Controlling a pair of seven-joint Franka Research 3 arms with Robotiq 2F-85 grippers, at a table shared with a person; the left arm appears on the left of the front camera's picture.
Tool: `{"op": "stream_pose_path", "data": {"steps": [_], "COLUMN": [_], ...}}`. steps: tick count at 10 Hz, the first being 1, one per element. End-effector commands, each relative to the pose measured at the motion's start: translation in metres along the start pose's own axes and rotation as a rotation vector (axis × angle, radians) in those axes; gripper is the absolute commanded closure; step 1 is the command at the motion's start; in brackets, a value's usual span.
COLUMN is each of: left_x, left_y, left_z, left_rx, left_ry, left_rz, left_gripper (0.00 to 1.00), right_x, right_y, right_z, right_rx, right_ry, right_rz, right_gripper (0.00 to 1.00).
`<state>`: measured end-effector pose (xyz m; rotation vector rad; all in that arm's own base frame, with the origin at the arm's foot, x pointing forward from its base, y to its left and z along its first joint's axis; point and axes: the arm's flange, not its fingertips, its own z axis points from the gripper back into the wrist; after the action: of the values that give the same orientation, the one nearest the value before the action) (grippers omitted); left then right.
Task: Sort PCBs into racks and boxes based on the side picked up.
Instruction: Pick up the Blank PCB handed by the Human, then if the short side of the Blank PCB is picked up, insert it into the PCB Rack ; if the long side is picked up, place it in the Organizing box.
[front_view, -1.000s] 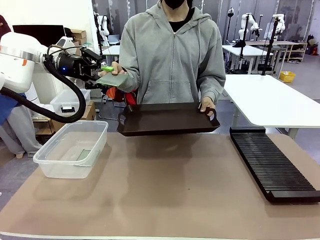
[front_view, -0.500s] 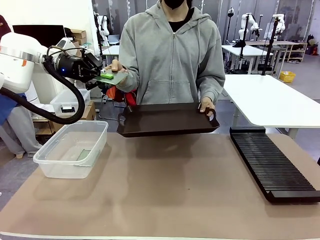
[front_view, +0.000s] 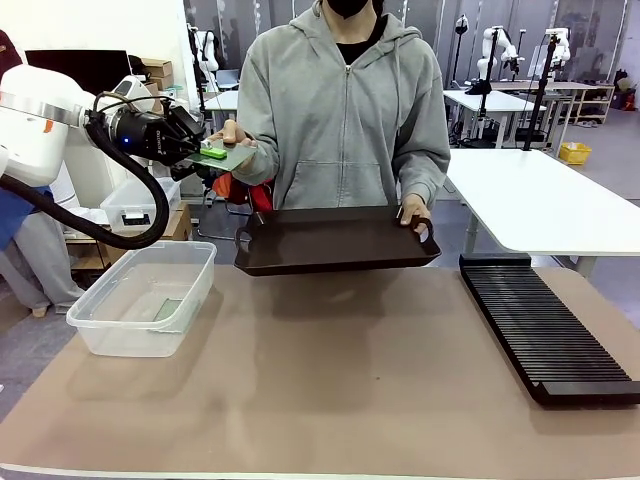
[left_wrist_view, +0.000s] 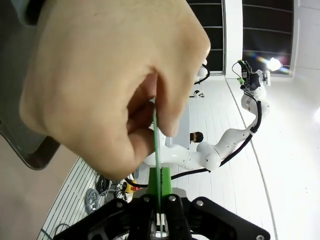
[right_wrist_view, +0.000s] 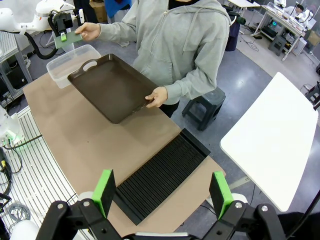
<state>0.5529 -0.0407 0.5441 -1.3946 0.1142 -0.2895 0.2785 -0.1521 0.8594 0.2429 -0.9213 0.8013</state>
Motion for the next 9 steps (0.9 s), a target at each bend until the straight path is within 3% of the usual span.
{"op": "stream_pose_path", "data": {"steps": [1,9], "left_x": [-0.0009,-0.0002], "left_y": [0.0008,-0.0004], "left_z": [0.0019,-0.0001], "left_rx": [0.016,0.002], "left_ry": [0.03,0.003], "left_rz": [-0.017,-0.001], "left_gripper": [1.0,1.0], "right_x": [-0.0004,-0.0004], "right_y": [0.0025,0.0025], "right_z": [-0.0017,-0.0017], "right_rx": [0.005,0.005], "right_ry": [0.0,0.0], "right_rz": [0.002,0.002], "right_gripper": [0.0,0.0]}}
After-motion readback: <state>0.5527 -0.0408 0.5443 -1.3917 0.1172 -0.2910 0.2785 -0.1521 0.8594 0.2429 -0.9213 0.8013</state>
